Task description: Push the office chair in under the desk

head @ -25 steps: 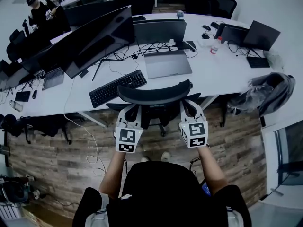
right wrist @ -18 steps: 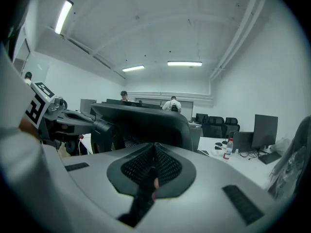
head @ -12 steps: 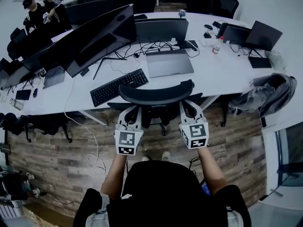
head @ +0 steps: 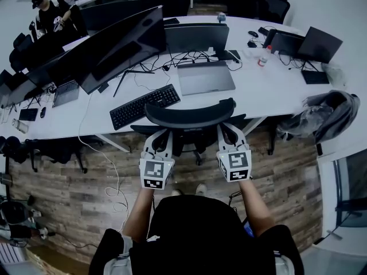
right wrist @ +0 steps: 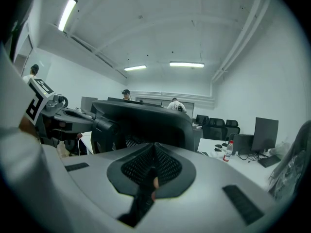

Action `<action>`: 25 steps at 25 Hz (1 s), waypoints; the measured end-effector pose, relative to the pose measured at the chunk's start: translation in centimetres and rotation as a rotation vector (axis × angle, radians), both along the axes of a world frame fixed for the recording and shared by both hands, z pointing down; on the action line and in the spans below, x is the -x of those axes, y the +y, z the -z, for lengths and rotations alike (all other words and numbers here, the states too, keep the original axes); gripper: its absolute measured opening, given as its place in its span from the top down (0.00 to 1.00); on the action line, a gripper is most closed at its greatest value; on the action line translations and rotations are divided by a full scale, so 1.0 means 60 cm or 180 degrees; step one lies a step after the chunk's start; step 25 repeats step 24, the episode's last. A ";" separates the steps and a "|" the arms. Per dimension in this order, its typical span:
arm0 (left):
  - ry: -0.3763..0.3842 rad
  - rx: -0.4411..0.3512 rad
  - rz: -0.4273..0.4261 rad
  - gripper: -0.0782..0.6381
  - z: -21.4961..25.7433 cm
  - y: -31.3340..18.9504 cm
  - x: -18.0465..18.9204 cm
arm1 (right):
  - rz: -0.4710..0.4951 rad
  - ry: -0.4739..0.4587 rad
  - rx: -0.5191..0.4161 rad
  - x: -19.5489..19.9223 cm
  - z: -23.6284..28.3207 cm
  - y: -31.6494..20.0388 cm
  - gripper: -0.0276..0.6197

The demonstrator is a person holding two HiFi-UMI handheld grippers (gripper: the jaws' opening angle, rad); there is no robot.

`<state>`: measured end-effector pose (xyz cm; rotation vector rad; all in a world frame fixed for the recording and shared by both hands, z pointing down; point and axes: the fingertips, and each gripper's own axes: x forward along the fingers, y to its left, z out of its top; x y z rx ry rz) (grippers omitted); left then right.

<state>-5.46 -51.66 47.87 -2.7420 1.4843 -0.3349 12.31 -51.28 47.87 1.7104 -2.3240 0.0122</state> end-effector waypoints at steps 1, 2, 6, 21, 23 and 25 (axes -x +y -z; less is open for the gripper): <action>-0.0007 -0.0003 0.0003 0.87 0.000 -0.001 0.000 | -0.0003 -0.0009 0.0002 -0.001 0.000 0.000 0.92; -0.0012 -0.0005 0.0008 0.87 0.000 -0.001 -0.001 | -0.0006 -0.0016 0.0005 -0.003 0.000 -0.001 0.92; 0.0009 -0.0022 0.0016 0.87 0.003 -0.002 0.000 | -0.0009 0.0001 0.0012 -0.005 -0.002 -0.002 0.92; -0.0014 -0.0061 0.0032 0.87 0.004 -0.002 0.000 | -0.0006 0.0012 0.0024 -0.005 -0.008 0.004 0.92; -0.0017 -0.0061 0.0035 0.87 0.003 -0.001 0.000 | -0.0002 0.0006 0.0016 -0.004 -0.008 0.005 0.92; -0.0019 -0.0060 0.0037 0.87 0.003 -0.001 0.001 | 0.0000 0.0003 0.0012 -0.004 -0.007 0.006 0.92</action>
